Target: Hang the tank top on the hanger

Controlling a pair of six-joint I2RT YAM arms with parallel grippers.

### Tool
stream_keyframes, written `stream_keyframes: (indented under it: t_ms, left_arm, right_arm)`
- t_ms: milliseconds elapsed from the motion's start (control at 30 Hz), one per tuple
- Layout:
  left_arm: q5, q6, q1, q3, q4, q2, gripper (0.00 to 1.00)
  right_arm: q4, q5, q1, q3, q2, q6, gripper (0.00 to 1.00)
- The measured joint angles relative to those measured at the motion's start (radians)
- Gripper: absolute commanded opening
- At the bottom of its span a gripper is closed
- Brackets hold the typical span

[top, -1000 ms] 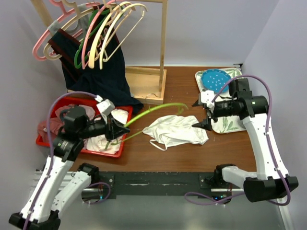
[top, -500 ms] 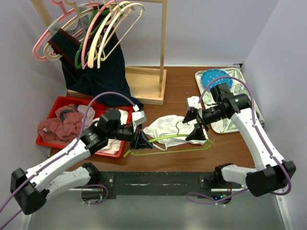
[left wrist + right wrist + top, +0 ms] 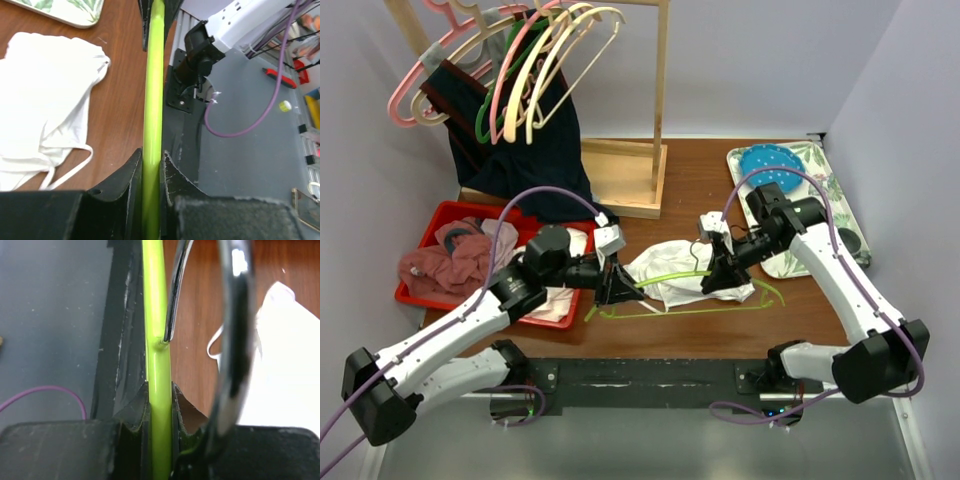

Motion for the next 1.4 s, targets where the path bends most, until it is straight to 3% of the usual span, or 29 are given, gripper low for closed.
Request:
stream_keyframes:
  t_ms: [33, 100, 200, 333, 467, 567, 600, 700, 767, 1000, 1400]
  left_arm:
    - [-0.002, 0.002, 0.000, -0.003, 0.007, -0.002, 0.23]
    - [-0.028, 0.003, -0.003, -0.018, 0.043, -0.008, 0.50]
    - [-0.149, -0.015, -0.003, -0.037, 0.080, -0.013, 0.73]
    - [-0.320, -0.060, 0.002, -0.109, 0.134, -0.021, 0.82]
    - [-0.430, -0.109, -0.017, -0.191, 0.138, 0.049, 0.78]
    - [-0.540, -0.142, -0.086, -0.206, 0.130, 0.164, 0.61]
    - [-0.578, -0.151, -0.119, -0.204, 0.128, 0.206, 0.50]
    - [-0.674, -0.180, -0.192, -0.177, 0.102, 0.330, 0.38]
    - [-0.739, -0.199, -0.215, -0.143, 0.079, 0.399, 0.35]
    - [-0.912, -0.233, -0.242, -0.033, 0.029, 0.527, 0.40]
    - [-1.021, -0.236, -0.245, 0.008, 0.007, 0.592, 0.41]
  right_arm:
    - [0.001, 0.009, 0.000, 0.007, -0.006, 0.018, 0.00]
    - [0.016, 0.046, -0.001, 0.021, -0.032, 0.063, 0.00]
    - [0.051, 0.184, -0.032, 0.033, -0.133, 0.143, 0.00]
    - [0.062, 0.385, -0.146, 0.056, -0.273, 0.185, 0.00]
    - [0.084, 0.544, -0.177, 0.059, -0.336, 0.217, 0.00]
    - [0.089, 0.584, -0.177, 0.047, -0.340, 0.240, 0.00]
    - [0.090, 0.590, -0.178, 0.040, -0.338, 0.245, 0.00]
    - [0.090, 0.592, -0.178, 0.021, -0.324, 0.260, 0.00]
    - [0.090, 0.589, -0.178, 0.013, -0.318, 0.263, 0.00]
    - [0.087, 0.567, -0.178, -0.014, -0.316, 0.263, 0.00]
    - [0.085, 0.526, -0.178, -0.072, -0.311, 0.261, 0.00]
